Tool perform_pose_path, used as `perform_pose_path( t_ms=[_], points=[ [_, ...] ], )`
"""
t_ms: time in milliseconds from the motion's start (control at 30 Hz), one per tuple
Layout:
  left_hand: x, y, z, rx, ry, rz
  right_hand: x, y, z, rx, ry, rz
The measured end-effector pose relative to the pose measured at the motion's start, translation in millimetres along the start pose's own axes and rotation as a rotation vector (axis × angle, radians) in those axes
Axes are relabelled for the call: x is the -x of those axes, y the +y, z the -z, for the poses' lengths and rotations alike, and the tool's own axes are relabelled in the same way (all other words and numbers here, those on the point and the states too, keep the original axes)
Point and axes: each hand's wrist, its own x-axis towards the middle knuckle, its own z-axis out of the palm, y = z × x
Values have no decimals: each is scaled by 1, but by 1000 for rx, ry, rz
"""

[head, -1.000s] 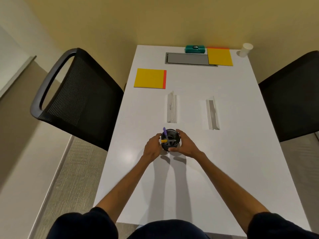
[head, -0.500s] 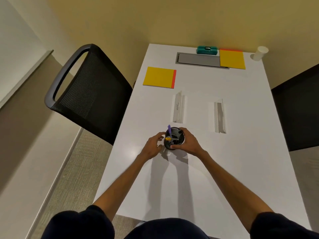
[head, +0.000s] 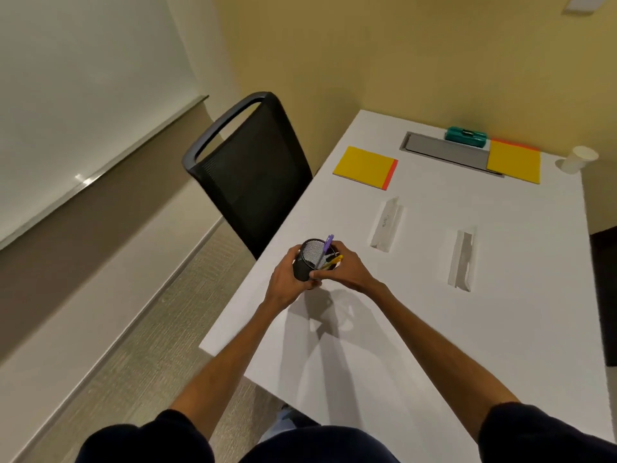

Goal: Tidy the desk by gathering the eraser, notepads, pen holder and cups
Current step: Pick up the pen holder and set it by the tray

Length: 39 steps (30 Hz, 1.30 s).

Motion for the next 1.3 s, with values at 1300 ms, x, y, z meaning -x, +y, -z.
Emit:
perform_pose_path(
  t_ms=[1300],
  points=[
    [152,-216,418,-120,457,279,-87,-259,-445,207,-369,355]
  ],
)
